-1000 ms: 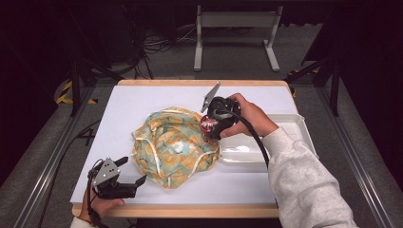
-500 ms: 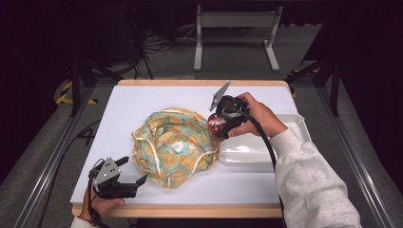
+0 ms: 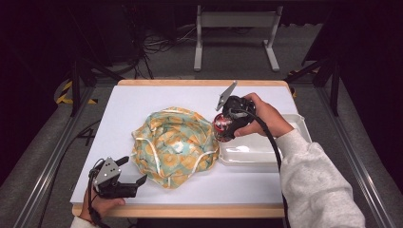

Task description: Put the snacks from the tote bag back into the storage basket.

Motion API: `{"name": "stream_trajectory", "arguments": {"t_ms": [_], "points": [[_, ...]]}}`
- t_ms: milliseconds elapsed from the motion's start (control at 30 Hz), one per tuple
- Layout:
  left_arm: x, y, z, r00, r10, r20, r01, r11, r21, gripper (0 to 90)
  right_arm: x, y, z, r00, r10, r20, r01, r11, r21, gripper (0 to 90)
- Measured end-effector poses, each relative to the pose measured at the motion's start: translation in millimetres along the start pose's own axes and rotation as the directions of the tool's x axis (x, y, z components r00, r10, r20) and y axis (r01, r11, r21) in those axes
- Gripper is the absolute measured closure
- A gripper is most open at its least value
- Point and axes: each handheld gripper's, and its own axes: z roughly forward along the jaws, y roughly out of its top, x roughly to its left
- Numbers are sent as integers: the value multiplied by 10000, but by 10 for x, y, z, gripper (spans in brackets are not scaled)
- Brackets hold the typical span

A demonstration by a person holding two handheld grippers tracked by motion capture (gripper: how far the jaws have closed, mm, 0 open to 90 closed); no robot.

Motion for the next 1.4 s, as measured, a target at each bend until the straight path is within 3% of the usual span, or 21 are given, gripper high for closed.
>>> {"name": "stream_trajectory", "arguments": {"t_ms": [633,1400], "points": [[8,1,16,10000,-18,13,18,10000,7,78,-107,-275,-25,9993,346,171,-348,9993,155,236],[5,14,43,10000,-13,36,13,10000,17,77,-262,-761,-62,9904,1269,553,-1291,9909,393,236]]}}
